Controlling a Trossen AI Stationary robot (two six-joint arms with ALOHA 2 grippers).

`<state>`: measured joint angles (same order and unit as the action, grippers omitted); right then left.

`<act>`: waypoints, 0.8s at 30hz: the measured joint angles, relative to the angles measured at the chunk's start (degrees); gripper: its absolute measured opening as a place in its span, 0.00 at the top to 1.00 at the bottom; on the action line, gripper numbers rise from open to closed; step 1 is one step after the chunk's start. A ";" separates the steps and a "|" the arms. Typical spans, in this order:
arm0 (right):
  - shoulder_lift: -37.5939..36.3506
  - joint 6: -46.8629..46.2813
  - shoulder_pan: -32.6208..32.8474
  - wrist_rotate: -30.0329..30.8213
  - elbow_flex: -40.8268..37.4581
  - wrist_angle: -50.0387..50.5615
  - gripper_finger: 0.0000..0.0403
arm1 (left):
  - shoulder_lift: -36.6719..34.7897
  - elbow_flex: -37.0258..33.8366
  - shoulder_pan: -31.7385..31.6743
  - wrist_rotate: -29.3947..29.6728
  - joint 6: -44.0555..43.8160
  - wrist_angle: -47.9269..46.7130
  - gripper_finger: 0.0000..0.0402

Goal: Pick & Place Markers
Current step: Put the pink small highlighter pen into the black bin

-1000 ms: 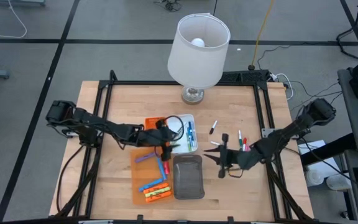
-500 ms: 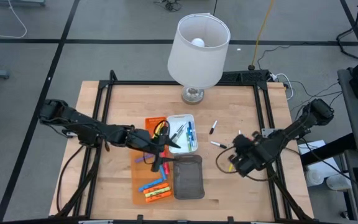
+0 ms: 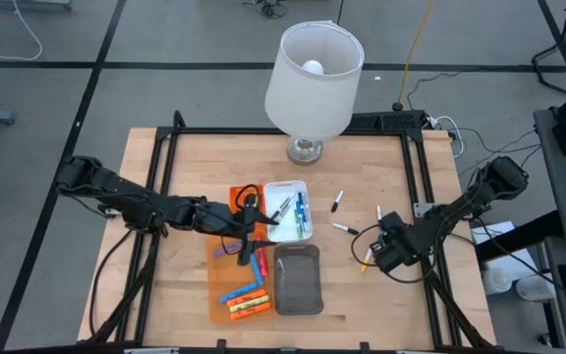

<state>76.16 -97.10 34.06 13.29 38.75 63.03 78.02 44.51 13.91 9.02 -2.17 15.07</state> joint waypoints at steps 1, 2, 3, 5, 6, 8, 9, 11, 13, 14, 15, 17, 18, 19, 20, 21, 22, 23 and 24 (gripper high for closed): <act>0.00 -0.22 0.00 0.03 -0.26 -0.69 0.83 | -0.08 0.00 0.04 -0.02 -0.07 0.18 0.38; 0.00 -0.34 0.02 0.03 -0.66 -1.82 0.83 | -0.13 0.00 0.08 -0.02 -0.12 0.23 0.38; 0.02 -0.40 0.02 0.05 -0.97 -2.42 0.83 | -0.13 0.01 0.09 -0.02 -0.26 0.07 0.38; -0.04 -0.41 0.02 0.15 -1.55 -4.13 0.83 | -0.09 0.00 0.09 -0.02 -0.54 -0.41 0.38; -0.04 -0.41 0.02 0.20 -1.67 -4.74 0.83 | -0.09 0.00 0.09 -0.02 -0.55 -0.30 0.38; -0.04 -0.39 0.02 0.22 -1.74 -5.31 0.83 | -0.09 0.00 0.07 -0.02 -0.55 -0.11 0.38; -0.04 -0.39 0.02 0.40 -1.74 -5.49 0.83 | -0.09 0.00 0.07 -0.01 -0.58 -0.16 0.38; -0.04 -0.74 0.02 1.22 -1.76 -5.85 0.83 | -0.09 0.00 0.07 0.00 -0.63 -0.29 0.38; -0.02 -1.39 0.00 1.61 -1.80 -6.50 0.83 | -0.09 0.00 0.07 -0.01 -0.95 -0.19 0.38; 0.02 -1.46 0.02 1.44 -1.82 -6.97 0.83 | -0.09 0.02 0.07 -0.02 -1.07 -0.21 0.38; 0.02 -1.46 0.03 1.41 -1.82 -7.55 0.83 | -0.09 0.02 0.07 -0.02 -1.15 -0.29 0.38; 0.02 -1.48 0.04 1.41 -1.82 -7.95 0.83 | -0.09 0.02 0.07 -0.02 -1.17 -0.26 0.38; 0.02 -1.44 0.04 1.43 -1.82 -8.00 0.83 | -0.09 0.02 0.07 -0.01 -1.17 -0.27 0.38; 0.02 -1.35 0.02 1.43 -1.82 -7.97 0.83 | -0.09 0.02 0.07 -0.02 -1.17 -0.29 0.38; 0.02 -0.99 0.02 1.43 -1.82 -7.99 0.83 | -0.09 0.02 0.07 -0.02 -1.16 -0.33 0.38; 0.02 -0.37 0.02 1.41 -1.82 -7.99 0.83 | -0.09 0.02 0.07 -0.02 -1.14 -0.33 0.38; 0.02 0.49 0.05 1.41 -1.82 -8.07 0.83 | -0.09 0.02 0.07 -0.02 -1.17 -0.33 0.38; 0.02 1.35 0.18 1.41 -1.82 -8.22 0.83 | -0.09 0.02 0.07 -0.02 -1.15 -0.33 0.38; 0.02 2.12 0.35 1.50 -1.82 -8.42 0.83 | -0.09 0.02 0.07 -0.01 -1.15 -0.39 0.38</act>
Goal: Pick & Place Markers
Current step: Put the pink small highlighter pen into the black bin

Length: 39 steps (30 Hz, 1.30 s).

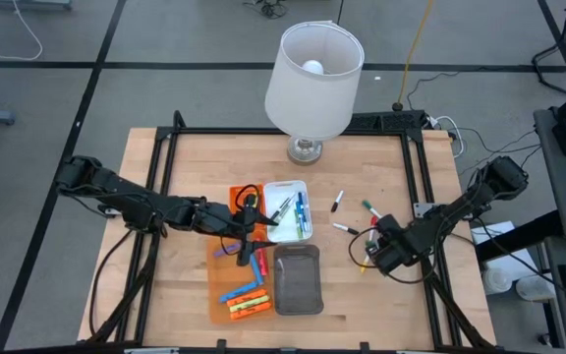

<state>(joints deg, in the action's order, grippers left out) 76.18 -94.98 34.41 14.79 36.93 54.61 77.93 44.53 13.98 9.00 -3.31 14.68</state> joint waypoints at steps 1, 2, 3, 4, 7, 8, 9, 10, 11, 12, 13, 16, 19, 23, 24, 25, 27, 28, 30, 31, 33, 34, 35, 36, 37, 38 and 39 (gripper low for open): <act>0.00 0.69 0.16 0.18 -0.11 -0.40 0.83 | 0.00 0.00 0.00 0.01 -0.02 -0.02 0.38; 0.00 1.10 0.17 0.15 -0.49 -1.28 0.83 | 0.00 0.00 0.00 -0.01 0.00 0.00 0.38; 0.00 1.29 0.17 0.00 -1.10 -2.32 0.83 | 0.00 0.02 -0.02 0.00 0.00 -0.01 0.38; 0.00 1.81 0.17 0.00 -1.93 -3.51 0.83 | 0.00 0.02 -0.02 -0.01 0.00 -0.02 0.38; -0.18 4.78 0.19 -0.38 -5.14 -7.64 0.83 | 0.00 0.02 -0.02 -0.01 0.00 -0.02 0.38; -0.20 5.76 0.08 -1.08 -6.24 -8.42 0.83 | 0.00 0.02 -0.02 -0.01 0.00 -0.03 0.38; -0.18 6.63 -0.04 -1.68 -7.13 -8.79 0.83 | 0.00 0.02 -0.02 0.00 0.00 -0.03 0.38; -0.17 7.20 -0.20 -2.09 -7.71 -8.87 0.83 | 0.00 0.02 -0.02 0.00 0.01 -0.04 0.38; -0.17 7.51 -0.24 -2.28 -7.95 -8.74 0.83 | 0.00 0.02 -0.02 -0.01 0.00 -0.04 0.38; -0.15 7.69 -0.24 -2.34 -8.00 -8.37 0.84 | 0.00 0.02 -0.02 -0.01 0.01 -0.04 0.38; -0.10 7.65 -0.26 -2.39 -8.00 -7.97 0.84 | 0.00 0.02 -0.02 -0.01 0.01 -0.05 0.38; -0.52 7.60 -0.26 -2.70 -8.02 -7.46 0.90 | 0.00 0.02 -0.02 -0.01 0.01 -0.05 0.38; -1.95 9.13 -0.50 -2.50 -7.70 -7.01 0.94 | 0.02 0.02 -0.02 -0.01 0.00 -0.07 0.38; -4.28 9.53 -0.66 1.94 -5.93 -3.49 0.94 | 0.07 0.02 -0.02 -0.01 0.02 -0.19 0.38; -4.67 9.62 -0.66 3.34 -5.48 -2.19 0.94 | 0.07 0.02 -0.02 -0.01 0.02 -0.25 0.38; -4.93 9.88 -0.70 4.77 -5.31 -0.36 0.94 | 0.07 0.02 -0.02 -0.01 0.02 -0.32 0.38; -5.47 10.45 -0.74 7.81 -3.77 0.18 0.94 | 0.07 0.04 -0.02 0.01 0.02 -0.44 0.38; -5.74 10.66 -0.70 9.09 -3.40 0.04 0.94 | 0.07 0.04 -0.02 0.00 0.02 -0.48 0.38; -5.64 11.70 -0.68 10.70 -3.15 0.65 0.94 | 0.07 0.04 -0.02 0.01 0.02 -0.57 0.38; -5.63 12.31 -0.68 11.64 -2.93 0.57 0.94 | 0.07 0.04 -0.02 0.01 0.02 -0.80 0.38; -5.77 13.31 -0.70 13.51 -2.00 -0.35 0.94 | 0.07 0.04 -0.02 0.01 0.02 -1.03 0.38; -5.73 13.71 -0.70 13.81 -1.58 -0.68 0.94 | 0.07 0.04 -0.02 0.02 0.02 -1.19 0.38; -5.73 14.21 -0.68 13.85 -1.36 -1.00 0.94 | 0.07 0.04 -0.02 0.03 0.02 -1.21 0.38; -5.73 15.06 -0.66 14.24 -1.19 -1.31 0.94 | 0.07 0.04 -0.02 0.02 0.02 -1.20 0.38; -5.73 16.00 -0.66 14.99 -0.95 -2.14 0.94 | 0.07 0.04 -0.02 0.03 0.02 -1.20 0.38; -5.74 17.34 -0.59 15.69 -0.80 -3.72 0.94 | 0.07 0.04 -0.02 0.03 0.02 -1.20 0.38; -5.83 19.07 -0.61 16.52 -0.79 -5.81 0.94 | 0.07 0.04 -0.02 0.03 0.02 -1.19 0.38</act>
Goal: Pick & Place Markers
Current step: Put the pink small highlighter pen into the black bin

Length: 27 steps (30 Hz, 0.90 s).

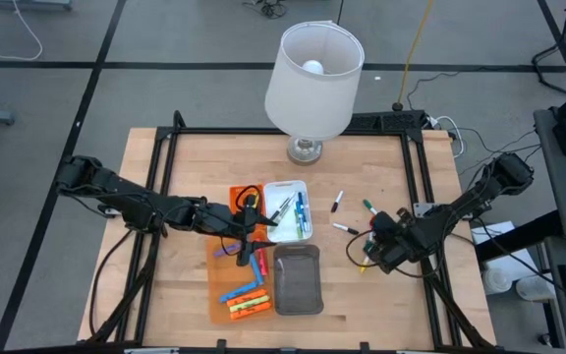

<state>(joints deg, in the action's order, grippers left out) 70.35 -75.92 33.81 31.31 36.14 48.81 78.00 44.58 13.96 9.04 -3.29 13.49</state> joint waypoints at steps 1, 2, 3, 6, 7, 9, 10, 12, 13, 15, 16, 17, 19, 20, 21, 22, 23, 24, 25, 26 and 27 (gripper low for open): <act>-0.10 2.06 -0.01 0.46 0.02 -2.19 0.94 | 0.00 0.00 0.00 0.00 0.00 0.01 0.38; -0.14 4.43 -0.01 1.32 0.04 -4.27 0.94 | 0.00 0.00 0.00 0.00 0.00 0.01 0.38; -0.20 7.10 -0.06 2.32 0.04 -6.75 0.94 | 0.00 0.00 0.00 0.00 0.00 0.02 0.38; -0.49 16.83 -0.55 6.37 0.05 -16.27 0.94 | 0.00 0.00 0.00 0.00 -0.05 0.05 0.38; -0.51 20.65 -0.87 7.86 0.07 -20.06 0.94 | 0.00 0.00 0.00 0.00 -0.09 0.05 0.38; -0.46 29.13 -1.52 10.59 0.07 -28.26 0.94 | 0.00 0.00 0.00 0.00 -0.09 0.05 0.38; -0.46 33.17 -1.98 11.35 0.07 -33.18 0.94 | 0.00 0.00 0.00 0.01 -0.10 0.07 0.38; -0.12 41.63 -2.80 12.46 0.07 -42.82 0.94 | 0.00 0.00 0.00 0.02 -0.18 0.08 0.38; 0.21 45.72 -3.16 12.34 0.08 -47.44 0.94 | 0.00 0.00 0.00 0.02 -0.20 0.08 0.38; 1.02 52.68 -3.46 12.11 0.07 -55.19 0.94 | 0.00 0.00 0.00 0.02 -0.22 0.10 0.38; 1.66 55.29 -3.50 12.08 0.09 -58.73 0.94 | 0.00 0.00 0.00 0.02 -0.22 0.08 0.38; 2.35 57.37 -3.50 11.82 0.09 -61.58 0.94 | 0.00 0.00 0.00 0.04 -0.22 0.08 0.38; 3.67 60.27 -3.48 8.90 0.09 -64.80 0.94 | 0.00 0.00 0.00 0.03 -0.20 0.08 0.38; 4.32 61.09 -3.48 7.04 0.07 -66.38 0.94 | 0.00 0.00 0.00 0.04 -0.21 0.06 0.38; 5.02 61.67 -3.47 5.33 0.07 -68.40 0.94 | 0.00 0.00 0.00 0.04 -0.22 0.05 0.38; 5.65 61.96 -3.37 3.65 0.07 -70.47 0.94 | 0.00 0.00 0.00 0.04 -0.21 0.05 0.38; 6.36 62.09 -3.29 2.08 0.07 -72.60 0.94 | 0.00 0.00 0.00 0.04 -0.21 0.05 0.38; 7.12 62.06 -3.22 0.08 0.07 -74.71 0.94 | 0.00 0.00 0.00 0.04 -0.20 0.05 0.38; 7.96 62.16 -3.22 -2.29 0.07 -76.93 0.94 | 0.00 0.00 0.00 0.06 -0.20 0.05 0.38; 8.93 62.28 -3.22 -5.10 0.07 -79.27 0.94 | 0.00 0.00 0.00 0.07 -0.20 0.05 0.38; 9.93 62.73 -3.22 -7.70 0.07 -81.49 0.94 | 0.00 0.00 0.00 0.07 -0.20 0.05 0.38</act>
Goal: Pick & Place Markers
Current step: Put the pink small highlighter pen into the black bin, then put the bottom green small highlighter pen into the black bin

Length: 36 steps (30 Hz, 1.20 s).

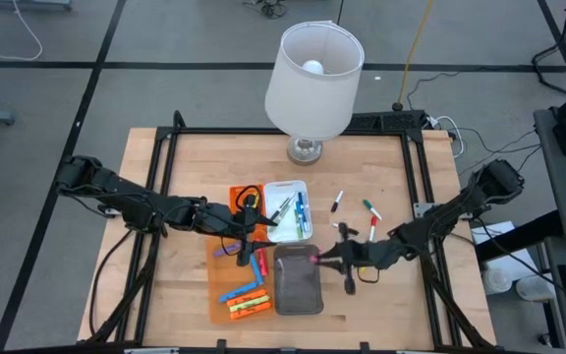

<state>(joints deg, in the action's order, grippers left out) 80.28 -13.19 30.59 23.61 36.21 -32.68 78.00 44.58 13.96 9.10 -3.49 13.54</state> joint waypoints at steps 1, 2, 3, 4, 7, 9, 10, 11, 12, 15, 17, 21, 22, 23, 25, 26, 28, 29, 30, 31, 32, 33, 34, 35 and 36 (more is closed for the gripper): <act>1.08 0.65 0.02 -2.06 0.02 -2.11 0.94 | 0.00 0.00 0.00 0.00 0.00 0.00 0.38; 2.34 1.27 0.02 -4.10 0.41 -3.44 0.94 | 0.00 0.00 0.00 0.00 0.00 0.01 0.38; 3.74 1.96 0.06 -5.56 1.17 -4.04 0.94 | 0.00 0.00 0.00 0.00 0.00 0.00 0.38; 5.07 2.36 0.07 -6.76 2.16 -3.91 0.94 | 0.00 0.00 0.00 0.00 0.00 0.00 0.38; 9.52 3.09 0.04 -8.85 6.38 -1.18 0.94 | 0.00 0.02 0.00 0.02 0.00 0.00 0.38; 12.33 4.01 0.04 -8.89 9.79 3.40 0.94 | 0.00 0.02 0.00 0.02 0.00 0.00 0.38; 13.52 4.59 0.04 -8.91 11.70 6.21 0.94 | 0.00 0.02 0.00 0.01 0.00 -0.02 0.38; 14.54 5.16 0.04 -8.91 13.41 9.04 0.94 | 0.00 0.02 0.00 0.01 0.00 -0.09 0.38; 15.43 5.43 0.04 -8.82 14.81 11.30 0.94 | 0.00 0.02 0.00 0.00 0.01 -0.13 0.38; 17.13 5.38 0.04 -8.84 17.07 13.20 0.91 | 0.00 0.02 0.00 0.00 0.00 -0.26 0.38; 17.39 5.05 0.00 -8.79 17.31 13.22 0.87 | 0.00 0.02 0.00 0.02 0.00 -0.38 0.38; 17.33 4.94 0.00 -8.80 17.29 13.29 0.78 | 0.00 0.02 0.00 0.00 0.00 -0.46 0.38; 17.29 4.92 0.04 -8.85 17.29 13.27 0.76 | 0.00 0.02 0.00 0.00 0.00 -0.46 0.38; 17.28 4.92 0.18 -8.86 17.29 13.26 0.74 | 0.00 0.02 0.00 0.00 0.00 -0.46 0.38; 17.28 4.92 0.24 -8.89 17.27 13.28 0.71 | 0.00 0.02 0.00 0.00 0.00 -0.46 0.38; 17.28 4.92 0.26 -8.89 17.27 13.29 0.70 | 0.00 0.02 0.00 0.00 0.00 -0.46 0.38; 17.28 4.92 0.30 -8.87 17.27 13.32 0.68 | 0.00 0.02 0.00 0.01 0.00 -0.46 0.38; 17.10 4.92 0.31 -8.85 17.27 13.68 0.67 | 0.00 0.02 0.00 0.00 0.00 -0.46 0.38; 16.50 4.89 0.41 -8.87 17.22 14.88 0.66 | 0.00 0.02 0.00 0.00 0.00 -0.46 0.38; 15.68 4.65 0.57 -8.82 17.18 16.35 0.65 | 0.00 0.02 0.00 0.00 0.00 -0.46 0.38; 14.77 3.76 0.62 -8.79 17.18 17.76 0.64 | 0.00 0.02 0.00 0.00 0.00 -0.46 0.38; 13.55 2.70 0.73 -8.81 17.18 19.54 0.64 | 0.00 0.02 0.00 0.00 0.00 -0.48 0.38; 11.91 1.29 0.98 -8.78 17.18 22.55 0.64 | 0.00 0.02 0.00 0.00 0.01 -0.51 0.38; 10.13 -0.50 1.24 -8.79 17.18 25.99 0.64 | 0.00 0.02 0.00 0.00 0.02 -0.54 0.38; 8.45 -3.01 1.49 -8.73 17.18 29.06 0.64 | 0.00 0.02 0.00 0.00 0.02 -0.57 0.38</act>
<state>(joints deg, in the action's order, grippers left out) 88.73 -16.20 32.08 14.88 53.39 -3.62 78.00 44.60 13.96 9.10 -3.46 12.97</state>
